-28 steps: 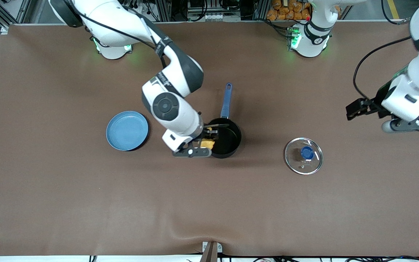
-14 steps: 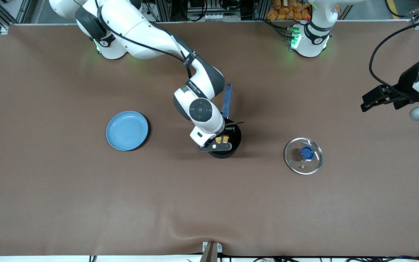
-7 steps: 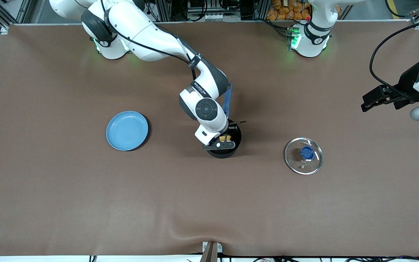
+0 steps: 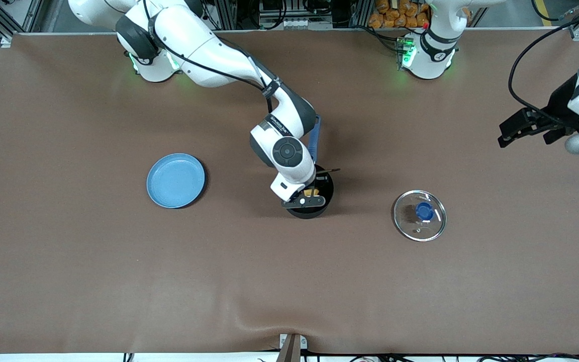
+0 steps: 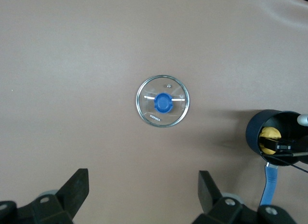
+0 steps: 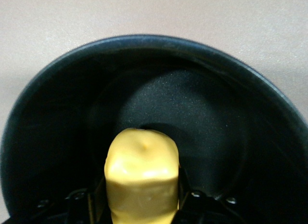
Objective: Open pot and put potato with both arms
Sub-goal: 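Lower the potato into the saucepan and open the right gripper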
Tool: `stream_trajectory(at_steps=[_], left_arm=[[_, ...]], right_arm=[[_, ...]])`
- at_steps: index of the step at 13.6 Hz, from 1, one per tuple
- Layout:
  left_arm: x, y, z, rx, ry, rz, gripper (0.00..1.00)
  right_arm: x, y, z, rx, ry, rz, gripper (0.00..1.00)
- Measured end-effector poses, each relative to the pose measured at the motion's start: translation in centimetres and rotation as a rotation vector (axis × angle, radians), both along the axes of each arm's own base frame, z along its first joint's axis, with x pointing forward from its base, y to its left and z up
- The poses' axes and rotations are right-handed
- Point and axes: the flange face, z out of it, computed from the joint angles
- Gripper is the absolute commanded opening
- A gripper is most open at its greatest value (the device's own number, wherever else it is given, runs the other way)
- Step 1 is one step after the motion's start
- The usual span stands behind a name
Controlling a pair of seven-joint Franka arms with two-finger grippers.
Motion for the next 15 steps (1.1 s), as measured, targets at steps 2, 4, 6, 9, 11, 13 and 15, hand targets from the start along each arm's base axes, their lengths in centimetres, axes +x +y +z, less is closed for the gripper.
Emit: stream_trajectory(at_steps=[2,4,6,9,11,13,15], left_arm=[[-0.4,-0.2,0.1,0.002,-0.001,-0.004,1.0],[-0.6,-0.3,0.1,0.003,0.0,-0.005,1.0],[-0.5,0.0,0.0,0.003,0.002,0.001,1.0],[-0.5,0.5,0.0,0.003,0.002,0.008,1.0],[-0.5,0.4,0.0,0.003,0.002,0.007,1.0],[-0.5,0.4,0.0,0.003,0.003,0.006,1.0],[-0.5,0.2,-0.1,0.003,0.003,0.003,1.0]], right_arm=[[0.2,0.0,0.3,0.003,-0.006,-0.002,1.0],[0.6,0.0,1.0,0.008,-0.015,-0.004,1.0],[0.8,0.0,2.0,0.003,-0.011,-0.002,1.0],[1.4,-0.1,5.3,0.003,-0.007,0.002,1.0],[2.1,-0.6,9.2,-0.001,0.004,0.004,1.0],[2.7,-1.3,13.5,0.006,-0.001,0.004,1.0],[4.4,-4.2,17.4,0.0,0.003,-0.021,1.0]])
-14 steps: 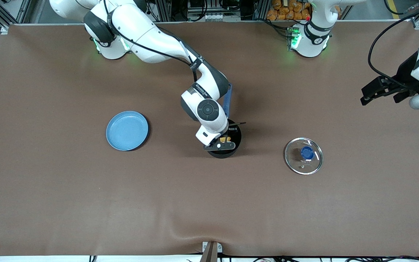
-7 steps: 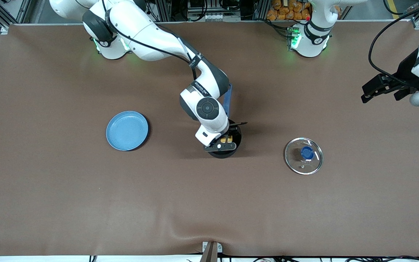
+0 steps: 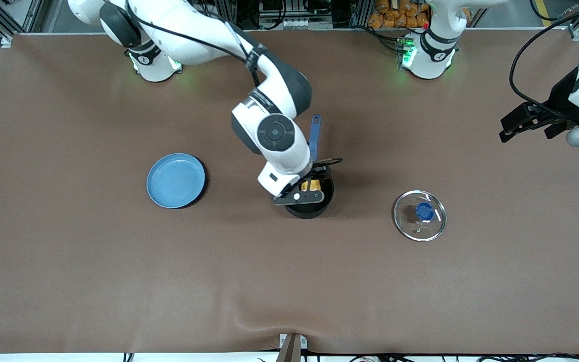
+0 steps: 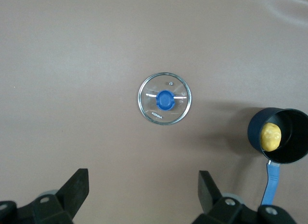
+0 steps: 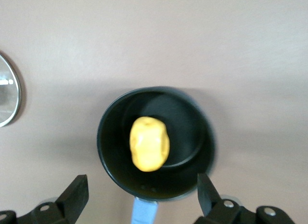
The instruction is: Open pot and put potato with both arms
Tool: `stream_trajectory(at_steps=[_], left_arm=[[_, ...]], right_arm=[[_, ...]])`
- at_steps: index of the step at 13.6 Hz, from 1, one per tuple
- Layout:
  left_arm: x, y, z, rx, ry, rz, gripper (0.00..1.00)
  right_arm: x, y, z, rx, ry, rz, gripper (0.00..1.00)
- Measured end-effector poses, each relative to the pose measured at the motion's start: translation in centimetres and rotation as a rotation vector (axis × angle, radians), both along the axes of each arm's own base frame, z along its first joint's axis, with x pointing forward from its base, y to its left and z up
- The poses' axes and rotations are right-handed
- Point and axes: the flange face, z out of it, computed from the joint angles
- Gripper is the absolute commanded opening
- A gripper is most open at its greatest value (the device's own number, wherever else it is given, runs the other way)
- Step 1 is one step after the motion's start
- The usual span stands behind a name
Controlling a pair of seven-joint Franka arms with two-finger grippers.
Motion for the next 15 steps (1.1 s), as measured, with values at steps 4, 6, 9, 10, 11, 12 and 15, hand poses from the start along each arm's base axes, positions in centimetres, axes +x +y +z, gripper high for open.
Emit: stream_trajectory(at_steps=[4,6,9,10,11,12,15], left_arm=[[0.0,-0.2,0.0,0.0,0.0,-0.004,1.0],[-0.1,-0.4,0.0,0.0,0.0,-0.008,1.0],[-0.1,-0.6,0.0,0.0,0.0,-0.011,1.0],[-0.1,-0.5,0.0,0.0,0.001,-0.009,1.0],[-0.1,-0.4,-0.1,0.0,0.001,-0.008,1.0],[-0.1,-0.4,-0.1,0.0,0.002,-0.008,1.0],[-0.1,-0.5,-0.2,0.001,0.008,-0.01,1.0]], right_arm=[[6.1,-12.5,7.6,0.007,0.03,-0.103,1.0],[6.9,-17.5,11.6,-0.007,0.038,-0.14,1.0],[6.0,-22.9,17.1,-0.074,0.03,-0.179,1.0],[5.8,-24.7,18.9,-0.072,0.023,-0.189,1.0],[5.6,-26.5,20.5,-0.067,0.017,-0.186,1.0],[5.4,-28.4,22.1,-0.06,0.008,-0.189,1.0],[4.6,-33.8,25.5,-0.09,-0.003,-0.212,1.0]])
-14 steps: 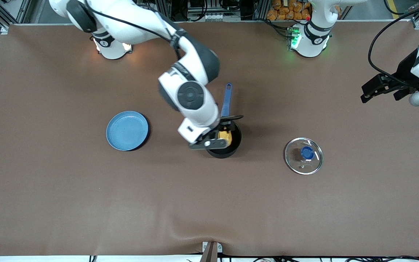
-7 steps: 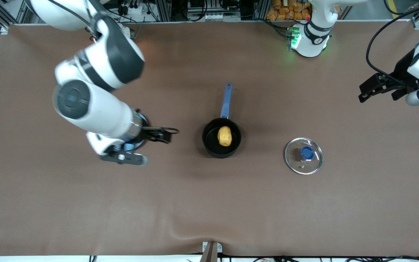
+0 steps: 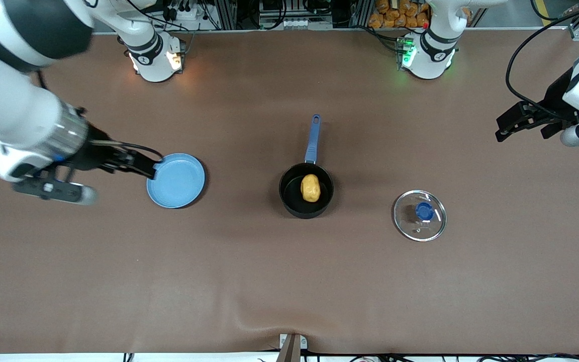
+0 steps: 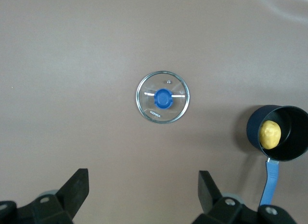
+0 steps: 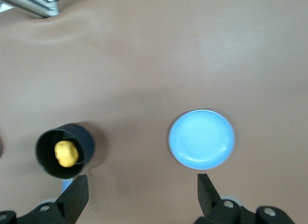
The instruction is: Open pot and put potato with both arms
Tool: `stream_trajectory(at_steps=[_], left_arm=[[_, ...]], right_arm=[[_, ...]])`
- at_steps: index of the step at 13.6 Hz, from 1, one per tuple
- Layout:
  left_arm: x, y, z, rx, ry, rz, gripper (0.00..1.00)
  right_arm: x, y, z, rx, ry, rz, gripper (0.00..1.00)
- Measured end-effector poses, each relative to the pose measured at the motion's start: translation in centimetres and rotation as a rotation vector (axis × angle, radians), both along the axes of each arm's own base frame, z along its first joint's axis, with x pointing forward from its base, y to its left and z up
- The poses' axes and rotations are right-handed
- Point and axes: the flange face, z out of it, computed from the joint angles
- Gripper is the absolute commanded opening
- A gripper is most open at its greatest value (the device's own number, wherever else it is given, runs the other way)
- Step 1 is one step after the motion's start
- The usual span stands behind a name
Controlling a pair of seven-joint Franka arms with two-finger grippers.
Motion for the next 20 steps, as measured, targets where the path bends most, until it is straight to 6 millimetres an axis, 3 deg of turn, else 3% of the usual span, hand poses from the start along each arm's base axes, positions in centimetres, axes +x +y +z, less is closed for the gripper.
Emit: stream_trajectory(at_steps=[4,10,16,20], left_arm=[[0.0,0.0,-0.1,0.001,0.005,0.0,1.0],[0.0,0.1,-0.1,0.004,0.001,-0.102,1.0],[0.0,0.3,-0.1,0.005,-0.003,-0.131,1.0],[0.0,0.3,0.0,0.005,-0.005,-0.133,1.0]], right_arm=[[-1.1,-5.9,2.1,-0.052,0.021,0.019,1.0],[-4.1,-10.7,4.4,-0.115,0.004,0.242,1.0],[-8.9,-13.8,2.0,-0.108,-0.031,0.291,1.0],[-10.6,-14.4,2.3,-0.098,-0.036,0.325,1.0]])
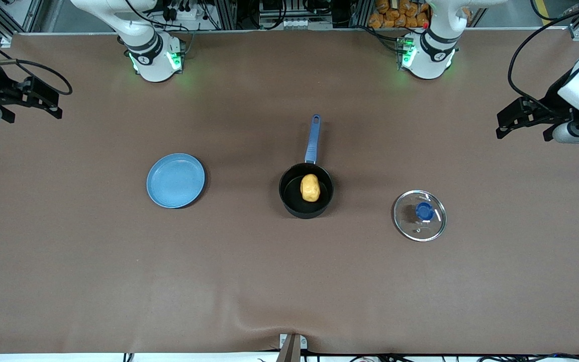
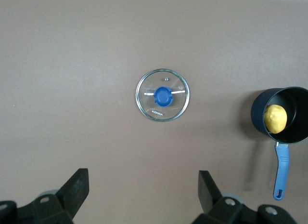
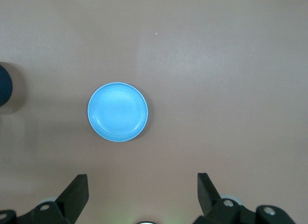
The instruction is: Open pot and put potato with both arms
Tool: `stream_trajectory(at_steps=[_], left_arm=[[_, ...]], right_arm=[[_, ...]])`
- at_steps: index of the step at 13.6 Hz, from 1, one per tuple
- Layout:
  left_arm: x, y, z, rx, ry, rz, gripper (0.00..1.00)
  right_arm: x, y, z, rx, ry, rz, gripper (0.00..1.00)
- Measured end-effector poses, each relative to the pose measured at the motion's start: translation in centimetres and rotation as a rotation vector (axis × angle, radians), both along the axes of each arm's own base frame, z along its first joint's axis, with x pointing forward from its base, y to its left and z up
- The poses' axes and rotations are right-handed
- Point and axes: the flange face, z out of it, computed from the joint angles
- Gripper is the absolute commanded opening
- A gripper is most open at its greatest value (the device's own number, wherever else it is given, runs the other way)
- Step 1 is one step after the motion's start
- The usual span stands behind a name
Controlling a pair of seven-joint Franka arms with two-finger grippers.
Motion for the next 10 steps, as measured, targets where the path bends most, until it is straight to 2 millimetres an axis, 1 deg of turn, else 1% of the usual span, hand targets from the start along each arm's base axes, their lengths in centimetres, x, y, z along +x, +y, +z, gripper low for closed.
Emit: stream_trajectory(at_steps=[2,5,8,10], left_arm=[[0.0,0.0,0.0,0.0,0.0,0.0,1.0],[0.0,0.0,0.0,0.0,-0.001,0.0,1.0],[0.0,0.0,0.0,0.0,-0.001,0.0,1.0],[0.0,0.0,0.0,0.0,-0.001,0.0,1.0]], right_arm=[[0.1,0.2,0.3,0.001,-0.014,0.016,1.0],[0.2,0.4,1.2,0.003,-0.041,0.023,1.0],[0.4,-0.1,1.7,0.004,-0.056,0.013,1.0],[0.4,-0.2,1.7,0.006,-0.056,0.012,1.0]])
